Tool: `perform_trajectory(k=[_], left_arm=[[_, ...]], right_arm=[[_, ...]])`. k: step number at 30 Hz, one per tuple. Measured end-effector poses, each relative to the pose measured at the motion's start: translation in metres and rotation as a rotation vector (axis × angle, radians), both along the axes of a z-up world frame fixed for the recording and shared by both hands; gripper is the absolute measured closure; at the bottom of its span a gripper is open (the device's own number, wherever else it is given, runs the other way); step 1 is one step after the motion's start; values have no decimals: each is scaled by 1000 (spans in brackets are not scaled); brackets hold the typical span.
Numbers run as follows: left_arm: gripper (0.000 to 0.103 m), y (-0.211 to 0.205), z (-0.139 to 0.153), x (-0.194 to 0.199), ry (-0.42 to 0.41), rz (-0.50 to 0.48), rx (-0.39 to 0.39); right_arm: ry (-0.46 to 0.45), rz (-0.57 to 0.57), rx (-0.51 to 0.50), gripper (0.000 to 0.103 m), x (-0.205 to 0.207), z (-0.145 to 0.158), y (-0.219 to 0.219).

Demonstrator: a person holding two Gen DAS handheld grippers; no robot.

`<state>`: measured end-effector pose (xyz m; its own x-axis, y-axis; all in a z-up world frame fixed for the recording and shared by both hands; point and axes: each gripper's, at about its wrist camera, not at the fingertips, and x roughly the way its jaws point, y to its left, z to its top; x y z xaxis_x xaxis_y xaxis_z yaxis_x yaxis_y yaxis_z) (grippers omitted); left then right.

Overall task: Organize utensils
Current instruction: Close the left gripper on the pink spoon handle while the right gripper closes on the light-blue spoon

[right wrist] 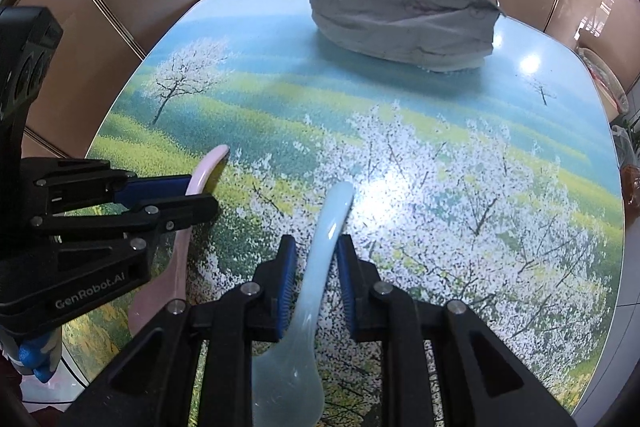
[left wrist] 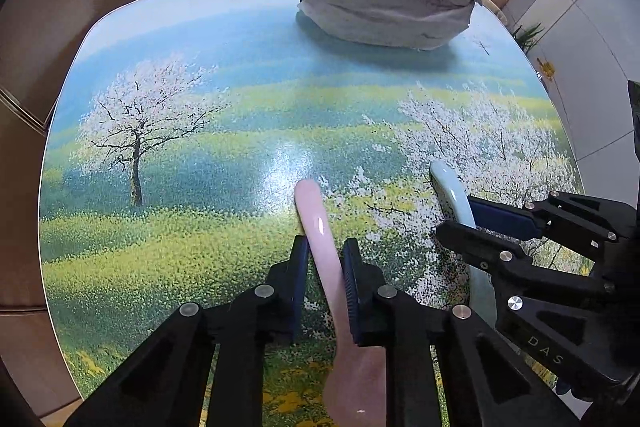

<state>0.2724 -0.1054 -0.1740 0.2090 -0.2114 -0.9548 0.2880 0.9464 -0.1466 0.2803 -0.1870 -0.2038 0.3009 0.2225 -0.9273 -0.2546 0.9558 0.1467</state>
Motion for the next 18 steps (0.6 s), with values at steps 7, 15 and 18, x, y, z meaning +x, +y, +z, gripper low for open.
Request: perform_trajectory(k=[7,15,18], left_arm=[[92,10,0,-4,-1,15,-20],[92,21,13,-16,-48,21,-42],[92,26,21,-24,-74,25,-49]], right_arm=[[-7,-20,40,89,-4,3,-13],[-69,-37,73,92,-21,20,-26],[-95,-39,82,92,-29,28,-28]])
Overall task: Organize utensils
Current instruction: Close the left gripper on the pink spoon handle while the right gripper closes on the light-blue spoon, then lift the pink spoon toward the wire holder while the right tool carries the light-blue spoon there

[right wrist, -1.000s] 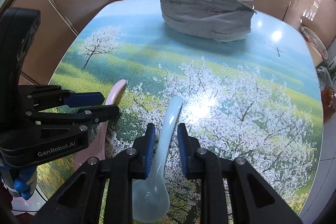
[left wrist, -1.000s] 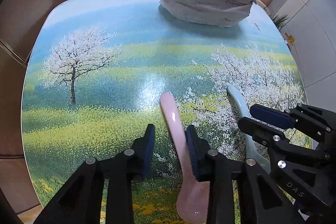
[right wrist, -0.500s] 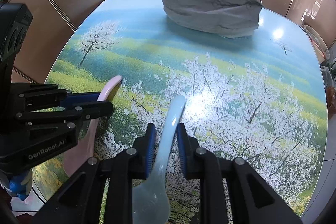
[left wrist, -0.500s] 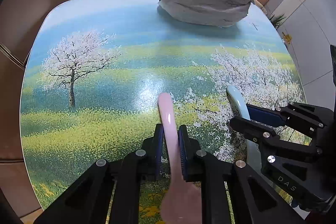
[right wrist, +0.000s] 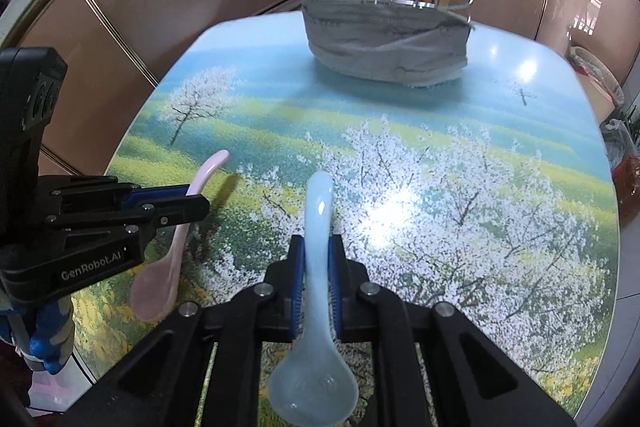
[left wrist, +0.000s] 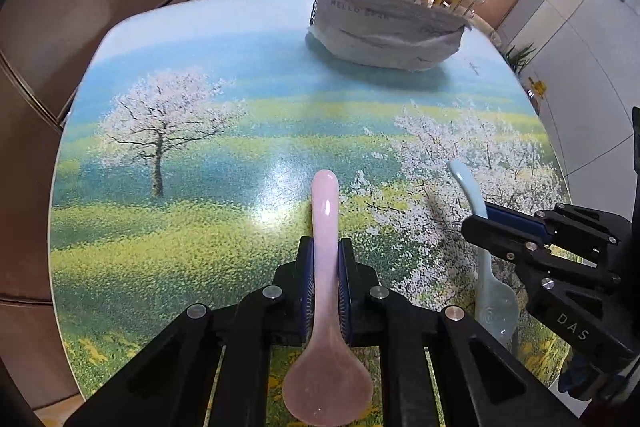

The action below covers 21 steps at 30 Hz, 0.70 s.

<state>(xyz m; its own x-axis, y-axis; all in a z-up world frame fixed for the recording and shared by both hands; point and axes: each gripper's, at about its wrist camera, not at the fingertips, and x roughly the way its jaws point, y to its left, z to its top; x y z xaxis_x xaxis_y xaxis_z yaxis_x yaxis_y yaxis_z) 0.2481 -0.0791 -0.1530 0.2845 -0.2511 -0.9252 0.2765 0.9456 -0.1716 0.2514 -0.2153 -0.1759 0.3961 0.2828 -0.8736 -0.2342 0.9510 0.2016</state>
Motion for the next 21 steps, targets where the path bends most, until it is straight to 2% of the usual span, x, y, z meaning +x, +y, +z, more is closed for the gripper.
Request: perform_trajectory(k=[21], left_arm=[[92,24,49,-67,-188,31,-72]], right_arm=[[-205,-24,19,93,-90,56,-11]])
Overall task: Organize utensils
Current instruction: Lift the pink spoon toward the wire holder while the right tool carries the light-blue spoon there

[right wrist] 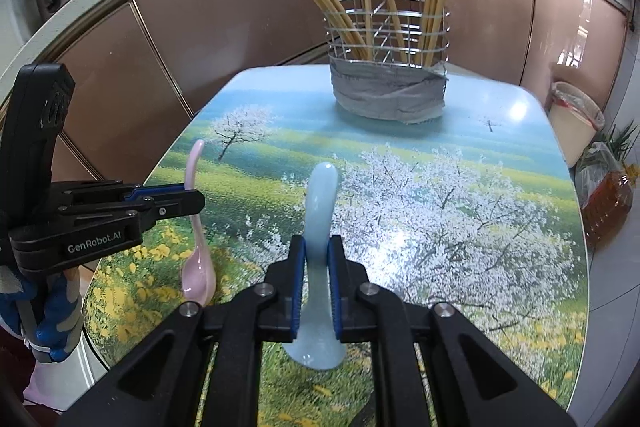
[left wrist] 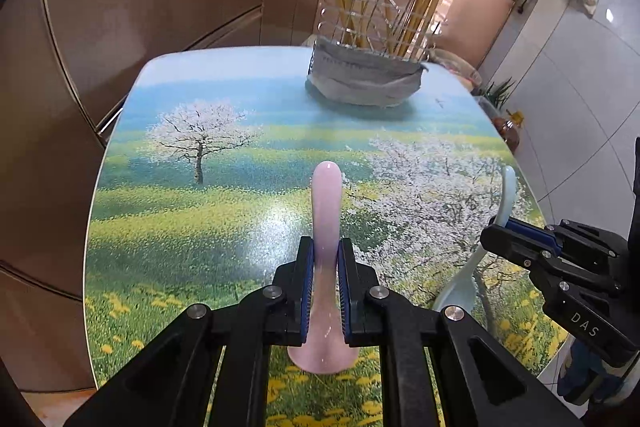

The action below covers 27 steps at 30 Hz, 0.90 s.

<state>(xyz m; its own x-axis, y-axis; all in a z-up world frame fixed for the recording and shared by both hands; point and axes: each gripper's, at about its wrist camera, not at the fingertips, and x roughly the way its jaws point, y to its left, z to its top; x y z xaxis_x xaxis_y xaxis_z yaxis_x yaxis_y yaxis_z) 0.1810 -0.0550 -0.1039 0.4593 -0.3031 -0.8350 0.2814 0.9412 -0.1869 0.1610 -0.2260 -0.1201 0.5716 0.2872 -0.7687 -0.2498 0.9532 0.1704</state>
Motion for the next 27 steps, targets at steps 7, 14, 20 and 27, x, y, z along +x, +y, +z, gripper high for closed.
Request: perform_trajectory(k=[7,14,20,27], left_arm=[[92,7,9,-18,-44,2,-16],[92,9,16,-28,-67,6,-29],[92,11,24,-33,-85,10,-38],[92,13,39,-40,-114,7,-51]], right_arm=[[-49,-15,-7,93,-22,12,6],[-79,-22,-12,93,-28,20,10],[-101,-28,-10,93,-33,29,9],[-134,-37,-8,93,-38,42,6]])
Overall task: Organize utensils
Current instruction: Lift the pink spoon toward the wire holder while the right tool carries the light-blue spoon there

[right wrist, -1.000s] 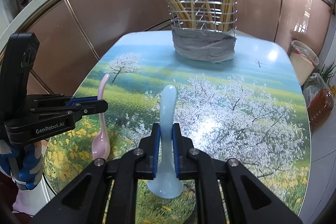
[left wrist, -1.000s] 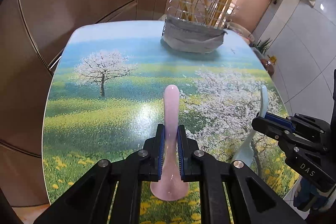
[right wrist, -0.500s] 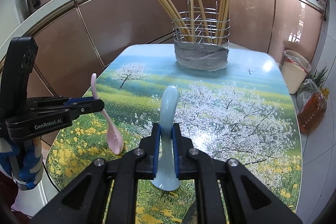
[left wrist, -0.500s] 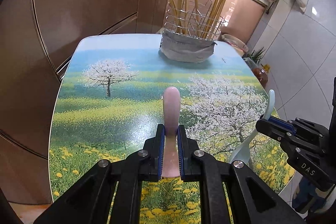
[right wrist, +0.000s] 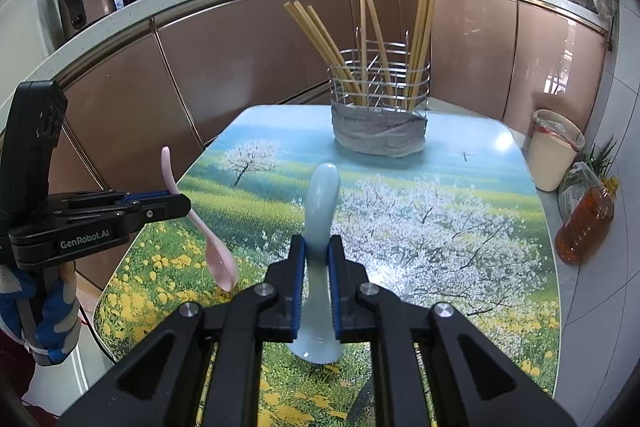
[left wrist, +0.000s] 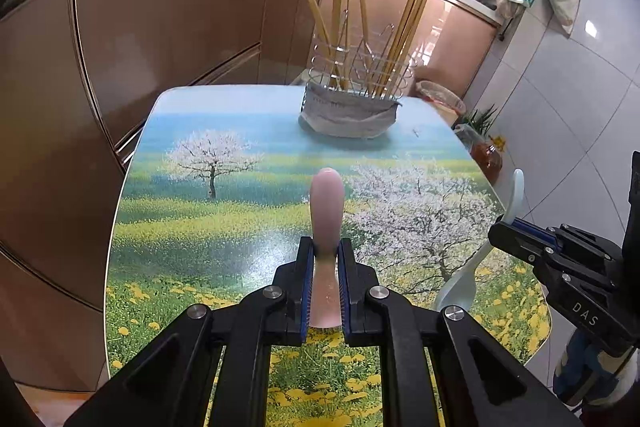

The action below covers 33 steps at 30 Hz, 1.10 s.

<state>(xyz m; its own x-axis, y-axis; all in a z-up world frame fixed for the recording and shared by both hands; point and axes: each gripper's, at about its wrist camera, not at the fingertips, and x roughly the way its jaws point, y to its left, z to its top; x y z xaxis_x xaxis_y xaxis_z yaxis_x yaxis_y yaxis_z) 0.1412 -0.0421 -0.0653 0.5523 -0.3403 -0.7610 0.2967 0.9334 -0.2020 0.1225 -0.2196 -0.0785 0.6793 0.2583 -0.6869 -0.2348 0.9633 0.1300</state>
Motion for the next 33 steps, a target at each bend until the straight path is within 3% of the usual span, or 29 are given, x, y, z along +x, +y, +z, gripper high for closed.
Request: perform_trajectory(k=[19,33], left_arm=[[92,-14,70,17,-62,-44,-84],[92,-39,132,89,-137,-66,-104]], right_arm=[[-88,-20,0,93,21,53,-14],[-172,-45,-11,93,93,110,-36]])
